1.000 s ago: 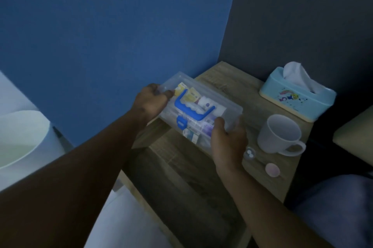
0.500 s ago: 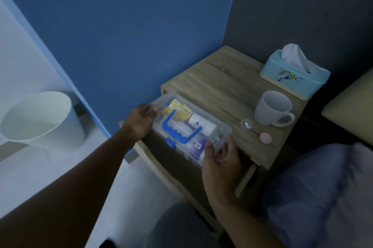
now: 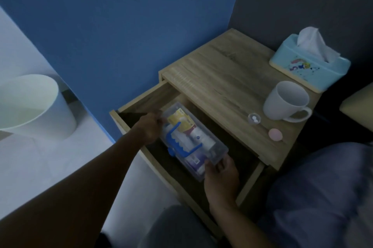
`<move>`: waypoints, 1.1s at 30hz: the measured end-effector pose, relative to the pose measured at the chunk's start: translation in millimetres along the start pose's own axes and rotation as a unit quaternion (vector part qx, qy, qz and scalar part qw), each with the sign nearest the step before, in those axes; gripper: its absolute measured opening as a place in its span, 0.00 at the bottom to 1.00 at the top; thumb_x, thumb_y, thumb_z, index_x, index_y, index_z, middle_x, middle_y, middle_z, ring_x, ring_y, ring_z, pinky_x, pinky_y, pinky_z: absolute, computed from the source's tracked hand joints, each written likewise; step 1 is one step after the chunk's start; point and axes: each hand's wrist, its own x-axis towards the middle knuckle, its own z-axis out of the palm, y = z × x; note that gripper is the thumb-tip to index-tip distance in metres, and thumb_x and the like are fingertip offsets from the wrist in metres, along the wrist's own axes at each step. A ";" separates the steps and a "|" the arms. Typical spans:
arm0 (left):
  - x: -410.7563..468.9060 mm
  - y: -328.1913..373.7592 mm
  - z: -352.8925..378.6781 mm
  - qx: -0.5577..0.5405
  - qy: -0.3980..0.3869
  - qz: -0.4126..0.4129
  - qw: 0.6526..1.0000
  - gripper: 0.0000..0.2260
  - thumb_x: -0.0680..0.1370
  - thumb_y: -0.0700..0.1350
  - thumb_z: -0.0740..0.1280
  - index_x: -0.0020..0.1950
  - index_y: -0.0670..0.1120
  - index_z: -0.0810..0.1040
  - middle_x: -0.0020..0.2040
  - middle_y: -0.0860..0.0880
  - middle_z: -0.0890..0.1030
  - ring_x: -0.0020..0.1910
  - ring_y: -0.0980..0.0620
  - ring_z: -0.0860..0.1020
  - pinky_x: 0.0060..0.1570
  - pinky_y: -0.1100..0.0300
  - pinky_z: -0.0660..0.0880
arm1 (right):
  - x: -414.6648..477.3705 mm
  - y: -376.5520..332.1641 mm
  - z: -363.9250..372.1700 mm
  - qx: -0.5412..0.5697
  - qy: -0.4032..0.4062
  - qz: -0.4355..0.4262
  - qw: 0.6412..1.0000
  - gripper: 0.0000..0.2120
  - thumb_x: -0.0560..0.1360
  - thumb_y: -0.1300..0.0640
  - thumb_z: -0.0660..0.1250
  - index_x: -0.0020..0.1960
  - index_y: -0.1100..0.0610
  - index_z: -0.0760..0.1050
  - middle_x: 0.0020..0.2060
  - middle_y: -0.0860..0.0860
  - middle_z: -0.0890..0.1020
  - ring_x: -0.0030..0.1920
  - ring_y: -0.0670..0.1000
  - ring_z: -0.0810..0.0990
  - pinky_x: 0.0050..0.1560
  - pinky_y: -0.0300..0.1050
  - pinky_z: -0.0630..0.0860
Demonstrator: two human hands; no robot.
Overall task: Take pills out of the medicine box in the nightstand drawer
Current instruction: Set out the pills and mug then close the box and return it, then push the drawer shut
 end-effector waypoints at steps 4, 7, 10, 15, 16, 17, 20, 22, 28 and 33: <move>15.6 -3.8 9.6 0.055 -0.008 0.002 0.998 0.10 0.80 0.46 0.64 0.59 0.44 0.74 0.51 0.46 0.79 0.45 0.54 0.78 0.44 0.57 0.75 | 11.7 11.7 3.6 -0.012 0.009 0.028 0.999 0.25 0.75 0.56 0.70 0.70 0.45 0.69 0.63 0.47 0.79 0.57 0.46 0.80 0.50 0.45 0.81; 21.8 -9.0 16.0 0.061 -0.001 -0.019 0.998 0.11 0.79 0.47 0.66 0.59 0.45 0.74 0.49 0.47 0.78 0.41 0.56 0.75 0.39 0.61 0.71 | 19.0 14.8 5.8 -0.007 0.010 0.039 0.999 0.25 0.75 0.57 0.70 0.69 0.44 0.70 0.61 0.45 0.80 0.51 0.42 0.78 0.39 0.35 0.74; 24.5 -9.4 18.9 0.071 0.007 -0.027 0.997 0.12 0.80 0.48 0.64 0.60 0.44 0.73 0.51 0.45 0.78 0.46 0.51 0.78 0.43 0.56 0.74 | 24.6 17.6 6.9 -0.008 0.007 0.040 0.999 0.24 0.75 0.57 0.70 0.69 0.44 0.70 0.61 0.45 0.80 0.55 0.44 0.80 0.40 0.35 0.74; 21.9 -6.5 21.3 0.099 0.003 -0.036 0.994 0.13 0.81 0.47 0.63 0.63 0.43 0.72 0.55 0.42 0.79 0.53 0.46 0.80 0.55 0.46 0.78 | 29.5 17.3 2.6 0.004 -0.011 0.030 0.999 0.26 0.76 0.57 0.70 0.71 0.44 0.69 0.63 0.45 0.78 0.58 0.44 0.79 0.41 0.35 0.73; 20.1 -6.3 21.3 0.100 0.002 -0.037 0.994 0.15 0.81 0.46 0.63 0.65 0.43 0.71 0.56 0.42 0.78 0.54 0.45 0.79 0.55 0.47 0.78 | 29.2 16.8 1.4 0.002 -0.018 0.028 0.999 0.26 0.76 0.57 0.70 0.71 0.43 0.68 0.64 0.45 0.78 0.59 0.45 0.79 0.42 0.36 0.74; 16.7 -5.6 21.5 0.097 0.000 -0.038 0.995 0.18 0.81 0.47 0.62 0.69 0.42 0.69 0.58 0.42 0.78 0.55 0.45 0.79 0.55 0.47 0.78 | 28.0 16.0 -0.2 -0.004 -0.027 0.026 0.999 0.27 0.76 0.56 0.69 0.72 0.42 0.67 0.64 0.46 0.78 0.59 0.46 0.79 0.43 0.37 0.75; 2.0 -1.6 23.6 0.126 -0.004 -0.025 0.992 0.26 0.81 0.49 0.61 0.77 0.41 0.60 0.69 0.40 0.72 0.64 0.44 0.75 0.61 0.45 0.75 | 21.8 11.1 -7.5 -0.022 -0.046 -0.003 0.999 0.31 0.76 0.55 0.69 0.75 0.40 0.61 0.65 0.45 0.77 0.59 0.44 0.78 0.42 0.35 0.73; -9.3 -0.5 25.7 0.132 0.021 -0.009 0.991 0.28 0.82 0.50 0.59 0.79 0.42 0.56 0.74 0.40 0.68 0.69 0.43 0.72 0.65 0.42 0.72 | 17.9 6.0 -16.9 -0.027 -0.050 -0.037 0.998 0.33 0.77 0.56 0.69 0.76 0.41 0.59 0.68 0.44 0.74 0.62 0.42 0.75 0.46 0.35 0.72; -53.3 -11.8 29.7 0.131 0.095 0.044 0.986 0.29 0.80 0.50 0.63 0.79 0.47 0.58 0.80 0.44 0.59 0.79 0.44 0.58 0.74 0.44 0.62 | 18.6 -14.2 -62.9 -0.098 -0.079 -0.195 0.973 0.22 0.79 0.60 0.65 0.70 0.45 0.70 0.67 0.43 0.75 0.65 0.39 0.74 0.53 0.29 0.70; -90.8 -27.8 49.4 0.102 0.158 0.052 0.981 0.33 0.79 0.48 0.65 0.80 0.51 0.53 0.82 0.46 0.48 0.81 0.44 0.47 0.76 0.40 0.57 | 42.3 -22.6 -100.5 -0.302 -0.087 -0.344 0.885 0.28 0.78 0.63 0.63 0.77 0.55 0.63 0.76 0.51 0.66 0.77 0.49 0.63 0.74 0.43 0.62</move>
